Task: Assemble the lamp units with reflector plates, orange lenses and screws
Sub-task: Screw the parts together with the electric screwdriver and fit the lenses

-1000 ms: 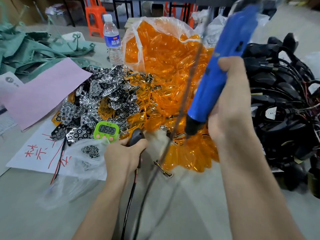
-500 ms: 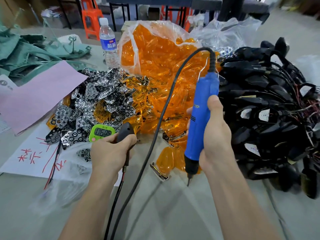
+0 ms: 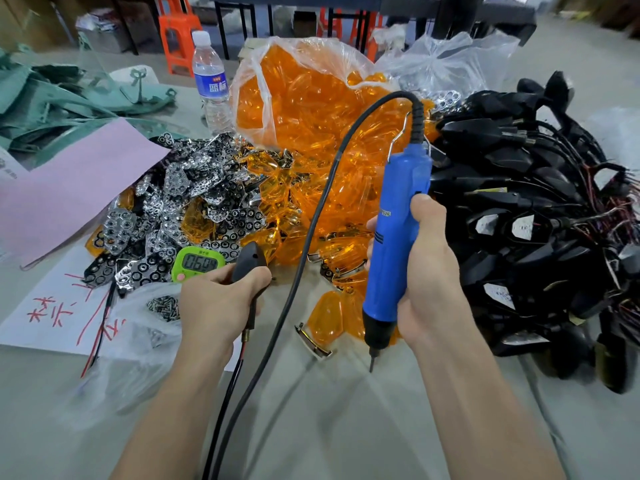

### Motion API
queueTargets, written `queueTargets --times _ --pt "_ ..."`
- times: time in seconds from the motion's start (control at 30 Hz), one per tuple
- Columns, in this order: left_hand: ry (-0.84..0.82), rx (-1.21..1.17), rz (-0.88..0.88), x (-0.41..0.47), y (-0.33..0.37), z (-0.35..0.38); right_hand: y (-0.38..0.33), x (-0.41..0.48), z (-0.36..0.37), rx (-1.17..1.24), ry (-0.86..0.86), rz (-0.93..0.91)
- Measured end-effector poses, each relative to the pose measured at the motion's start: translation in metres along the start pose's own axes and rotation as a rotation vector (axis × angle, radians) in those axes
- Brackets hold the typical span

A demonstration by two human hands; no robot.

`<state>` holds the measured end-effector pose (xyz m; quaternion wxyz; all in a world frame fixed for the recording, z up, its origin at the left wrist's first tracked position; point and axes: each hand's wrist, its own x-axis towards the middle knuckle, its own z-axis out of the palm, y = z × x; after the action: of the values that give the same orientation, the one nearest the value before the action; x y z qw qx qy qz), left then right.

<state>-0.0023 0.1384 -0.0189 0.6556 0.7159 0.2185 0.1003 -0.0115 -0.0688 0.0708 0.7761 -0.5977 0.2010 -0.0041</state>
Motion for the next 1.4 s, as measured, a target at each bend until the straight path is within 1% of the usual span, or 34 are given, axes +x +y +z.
queueTargets --times 0.13,0.2,0.3,0.4,0.43,0.5,0.53,0.6,0.63,0.73,0.77,0.87,0.93,1.03,1.13,1.2,1.33,1.4 --pt "-0.002 -0.004 0.023 0.000 -0.002 -0.002 0.005 0.002 -0.001 0.040 0.026 -0.030" --pt "-0.006 -0.017 0.025 0.001 -0.003 -0.002 0.007 0.003 -0.006 0.043 0.007 -0.046" --pt "-0.010 -0.023 0.024 0.002 -0.003 -0.002 0.007 0.003 -0.010 -0.021 -0.074 -0.038" --pt "-0.039 -0.013 0.042 0.000 -0.004 0.000 0.007 0.001 -0.013 -0.002 -0.183 -0.029" --pt "-0.046 -0.016 0.042 0.000 -0.004 0.001 0.008 0.002 -0.015 -0.037 -0.230 -0.068" --pt "-0.049 -0.023 0.025 -0.001 -0.006 0.003 0.012 0.002 -0.018 -0.176 -0.319 -0.235" --pt "-0.052 -0.031 0.018 -0.002 -0.007 0.003 0.015 0.002 -0.019 -0.211 -0.325 -0.313" --pt "-0.070 -0.049 0.016 -0.002 -0.009 0.004 0.022 0.001 -0.022 -0.195 -0.314 -0.400" --pt "-0.079 -0.054 0.015 -0.002 -0.009 0.004 0.024 0.001 -0.024 -0.160 -0.335 -0.419" --pt "-0.092 -0.066 0.012 -0.002 -0.008 0.002 0.029 -0.003 -0.031 -0.071 -0.467 -0.424" --pt "-0.095 -0.068 0.014 -0.002 -0.007 0.002 0.029 -0.004 -0.032 -0.065 -0.451 -0.432" --pt "-0.098 -0.068 0.023 -0.003 -0.008 0.000 0.029 0.002 -0.033 0.075 -0.272 -0.393" --pt "-0.088 -0.049 0.039 -0.004 -0.008 0.000 0.024 0.010 -0.033 0.250 -0.222 -0.316" --pt "-0.088 0.001 0.072 -0.009 -0.011 0.001 0.009 0.028 -0.035 0.606 -0.200 -0.184" --pt "-0.075 0.019 0.093 -0.013 -0.014 0.004 -0.001 0.045 -0.032 0.862 -0.117 -0.142" --pt "-0.068 0.041 0.107 -0.017 -0.015 0.008 0.000 0.053 -0.028 0.905 -0.113 -0.150" --pt "-0.062 0.004 0.128 -0.026 -0.018 0.024 0.009 0.058 -0.017 0.817 -0.085 -0.241" --pt "-0.083 0.050 0.154 -0.026 -0.020 0.028 0.011 0.059 -0.013 0.827 -0.099 -0.275"
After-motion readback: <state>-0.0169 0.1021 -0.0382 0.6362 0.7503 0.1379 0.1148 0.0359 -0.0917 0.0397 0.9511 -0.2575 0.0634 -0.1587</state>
